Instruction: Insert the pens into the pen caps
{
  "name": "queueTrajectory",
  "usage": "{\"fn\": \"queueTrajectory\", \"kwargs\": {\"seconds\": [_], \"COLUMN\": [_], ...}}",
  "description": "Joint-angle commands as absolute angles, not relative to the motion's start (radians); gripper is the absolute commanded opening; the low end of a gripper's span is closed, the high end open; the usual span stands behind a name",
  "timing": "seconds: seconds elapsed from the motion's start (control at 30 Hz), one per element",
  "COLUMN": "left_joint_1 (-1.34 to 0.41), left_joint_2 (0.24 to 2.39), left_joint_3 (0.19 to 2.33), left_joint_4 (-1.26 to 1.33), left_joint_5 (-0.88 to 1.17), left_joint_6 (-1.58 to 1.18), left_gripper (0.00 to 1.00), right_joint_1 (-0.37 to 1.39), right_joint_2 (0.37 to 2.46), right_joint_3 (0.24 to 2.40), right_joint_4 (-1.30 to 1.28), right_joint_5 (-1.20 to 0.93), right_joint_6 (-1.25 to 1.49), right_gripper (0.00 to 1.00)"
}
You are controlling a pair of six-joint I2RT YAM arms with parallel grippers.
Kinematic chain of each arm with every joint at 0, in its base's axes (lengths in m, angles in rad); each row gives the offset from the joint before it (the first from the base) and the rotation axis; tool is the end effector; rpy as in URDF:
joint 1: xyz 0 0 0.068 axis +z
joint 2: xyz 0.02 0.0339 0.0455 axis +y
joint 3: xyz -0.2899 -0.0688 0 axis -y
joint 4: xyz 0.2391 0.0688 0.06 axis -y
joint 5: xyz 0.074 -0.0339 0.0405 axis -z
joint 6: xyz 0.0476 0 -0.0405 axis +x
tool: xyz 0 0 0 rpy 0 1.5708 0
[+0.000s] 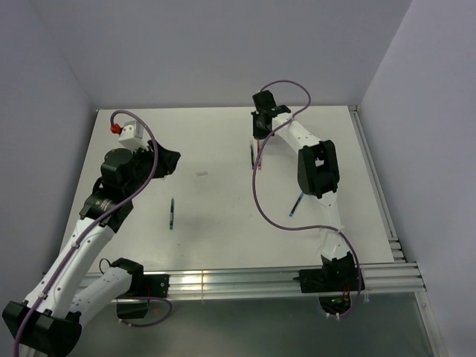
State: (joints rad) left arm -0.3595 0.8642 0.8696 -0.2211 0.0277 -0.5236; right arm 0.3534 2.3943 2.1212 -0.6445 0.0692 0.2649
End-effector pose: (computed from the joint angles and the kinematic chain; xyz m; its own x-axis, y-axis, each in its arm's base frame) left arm 0.1768 -0.0678 0.3693 -0.3620 -0.3979 -0.8430 0.2263 0.8398 -0.4935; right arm 0.5199 0.1883 0.2073 -0.7992 -0.0164 -0.6009 -0.1001 0.9893 0.1061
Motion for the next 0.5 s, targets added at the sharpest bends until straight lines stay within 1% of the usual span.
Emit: {"fn": "queueTrajectory", "kwargs": {"seconds": [0.0, 0.03, 0.07, 0.1, 0.3, 0.47], "left_joint_1": [-0.347, -0.345, -0.344, -0.342, -0.341, -0.341], "left_joint_2": [0.864, 0.865, 0.861, 0.856, 0.848, 0.862], "left_joint_3": [0.870, 0.870, 0.871, 0.868, 0.867, 0.874], "left_joint_4": [-0.172, -0.181, -0.192, -0.193, -0.199, -0.207], "left_joint_5": [0.032, 0.016, 0.005, -0.029, -0.032, -0.015], "left_joint_6": [-0.555, -0.566, -0.598, -0.601, -0.584, -0.575], "left_gripper": [0.48, 0.47, 0.53, 0.54, 0.52, 0.53], "right_joint_1": [0.353, 0.351, 0.351, 0.351, 0.348, 0.347], "right_joint_2": [2.437, 2.441, 2.445, 2.450, 2.453, 2.465], "right_joint_3": [2.184, 2.197, 2.201, 2.204, 2.217, 2.224], "right_joint_4": [-0.673, -0.678, -0.680, -0.681, -0.687, -0.687], "right_joint_5": [0.090, 0.092, 0.092, 0.092, 0.095, 0.092], "right_joint_6": [0.242, 0.241, 0.239, 0.238, 0.232, 0.230], "right_gripper": [0.00, 0.00, 0.00, 0.00, 0.00, 0.00]}}
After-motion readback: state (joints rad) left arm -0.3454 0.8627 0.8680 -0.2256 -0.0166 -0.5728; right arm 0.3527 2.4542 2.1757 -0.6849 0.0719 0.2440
